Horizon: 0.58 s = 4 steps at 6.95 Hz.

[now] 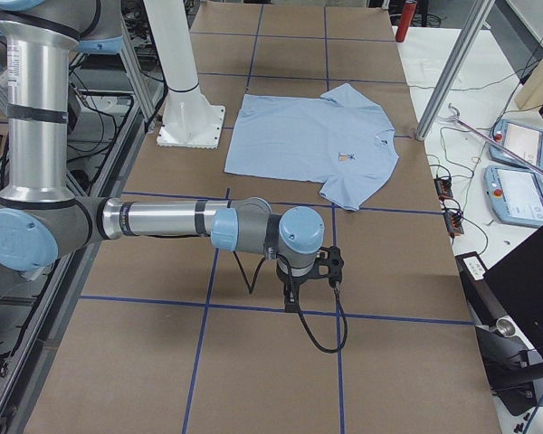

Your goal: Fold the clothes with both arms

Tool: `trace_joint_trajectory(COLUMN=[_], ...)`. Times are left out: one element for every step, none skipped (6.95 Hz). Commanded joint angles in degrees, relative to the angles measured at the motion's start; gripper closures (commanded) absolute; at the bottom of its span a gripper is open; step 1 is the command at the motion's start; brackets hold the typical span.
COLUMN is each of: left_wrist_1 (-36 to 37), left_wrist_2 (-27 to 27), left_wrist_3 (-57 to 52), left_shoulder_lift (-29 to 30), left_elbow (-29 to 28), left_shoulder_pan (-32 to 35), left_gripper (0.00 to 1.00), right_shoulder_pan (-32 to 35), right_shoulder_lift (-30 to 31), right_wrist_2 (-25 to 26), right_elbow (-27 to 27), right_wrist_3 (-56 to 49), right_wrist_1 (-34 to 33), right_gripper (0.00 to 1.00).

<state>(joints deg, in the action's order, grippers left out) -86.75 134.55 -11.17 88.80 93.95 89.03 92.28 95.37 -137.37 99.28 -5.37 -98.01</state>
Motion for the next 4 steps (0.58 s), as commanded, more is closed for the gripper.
trace_joint_trajectory(left_wrist_1=[-0.09,-0.18,-0.18,-0.18], left_wrist_2=[0.01,0.09,-0.25,-0.43], left_wrist_3=[-0.08,0.00,0.09,0.00], left_shoulder_lift=[0.14,0.58,4.32,10.02], left_elbow=[0.00,0.00,-0.61,-1.48], left_shoulder_pan=[0.00,-0.09,-0.26,-0.35], left_gripper=[0.00,0.00,0.00,0.00], right_shoulder_pan=[-0.08,-0.08,-0.17,-1.91], right_shoulder_lift=[-0.10,-0.19,-1.15,-4.37], right_wrist_2=[0.08,0.08,-0.70,-1.15], right_elbow=[0.21,-0.05,0.12,-0.48], right_wrist_3=[0.53,0.79,0.80,0.62], right_wrist_1=[0.10,0.01,0.10,2.36], right_gripper=[0.00,0.00,0.00,0.00])
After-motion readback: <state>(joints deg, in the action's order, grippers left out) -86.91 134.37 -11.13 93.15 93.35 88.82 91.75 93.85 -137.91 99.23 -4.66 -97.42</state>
